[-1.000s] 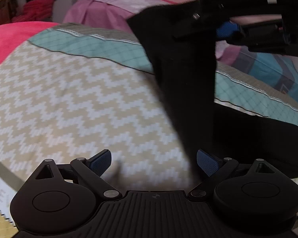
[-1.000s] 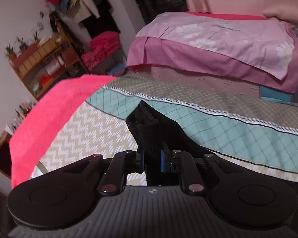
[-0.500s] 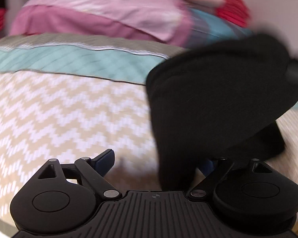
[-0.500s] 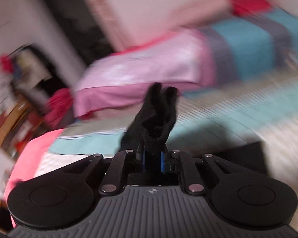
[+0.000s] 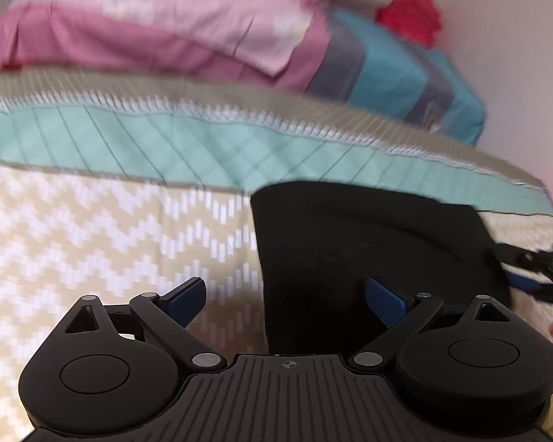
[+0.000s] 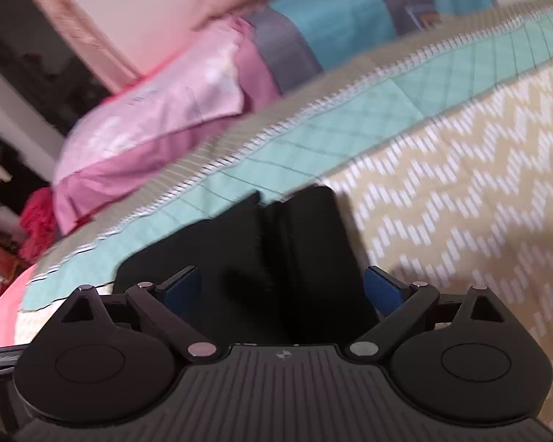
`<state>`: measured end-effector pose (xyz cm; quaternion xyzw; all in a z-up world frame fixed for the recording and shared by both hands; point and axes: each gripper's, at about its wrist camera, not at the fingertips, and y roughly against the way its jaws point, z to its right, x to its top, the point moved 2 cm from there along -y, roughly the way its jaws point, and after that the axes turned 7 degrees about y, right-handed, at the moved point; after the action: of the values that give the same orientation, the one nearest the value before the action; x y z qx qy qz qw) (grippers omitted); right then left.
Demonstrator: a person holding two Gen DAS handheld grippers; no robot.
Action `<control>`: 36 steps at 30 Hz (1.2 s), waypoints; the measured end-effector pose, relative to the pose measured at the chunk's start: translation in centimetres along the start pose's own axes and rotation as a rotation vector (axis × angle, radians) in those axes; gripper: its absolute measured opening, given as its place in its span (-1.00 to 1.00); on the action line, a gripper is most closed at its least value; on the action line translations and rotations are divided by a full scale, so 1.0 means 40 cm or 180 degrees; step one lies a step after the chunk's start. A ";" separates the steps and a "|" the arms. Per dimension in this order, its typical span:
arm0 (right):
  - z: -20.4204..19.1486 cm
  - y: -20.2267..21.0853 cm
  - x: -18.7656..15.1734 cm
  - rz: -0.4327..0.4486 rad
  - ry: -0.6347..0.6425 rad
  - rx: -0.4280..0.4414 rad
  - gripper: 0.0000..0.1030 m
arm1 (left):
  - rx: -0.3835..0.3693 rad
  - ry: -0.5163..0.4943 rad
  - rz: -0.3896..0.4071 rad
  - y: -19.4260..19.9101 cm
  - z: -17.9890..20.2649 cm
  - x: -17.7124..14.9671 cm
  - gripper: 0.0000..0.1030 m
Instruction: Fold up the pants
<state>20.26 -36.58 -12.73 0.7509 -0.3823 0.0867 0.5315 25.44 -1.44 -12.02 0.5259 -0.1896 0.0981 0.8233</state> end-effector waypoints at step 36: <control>-0.022 0.298 -0.233 0.0058 0.0846 -0.0391 0.76 | 0.0412 -0.0478 -0.0538 0.128 0.250 -0.398 1.00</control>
<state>6.12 -33.02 -8.65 0.6953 -0.3200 0.1666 0.6216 7.02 -7.68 -10.64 0.5979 -0.1990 0.0007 0.7765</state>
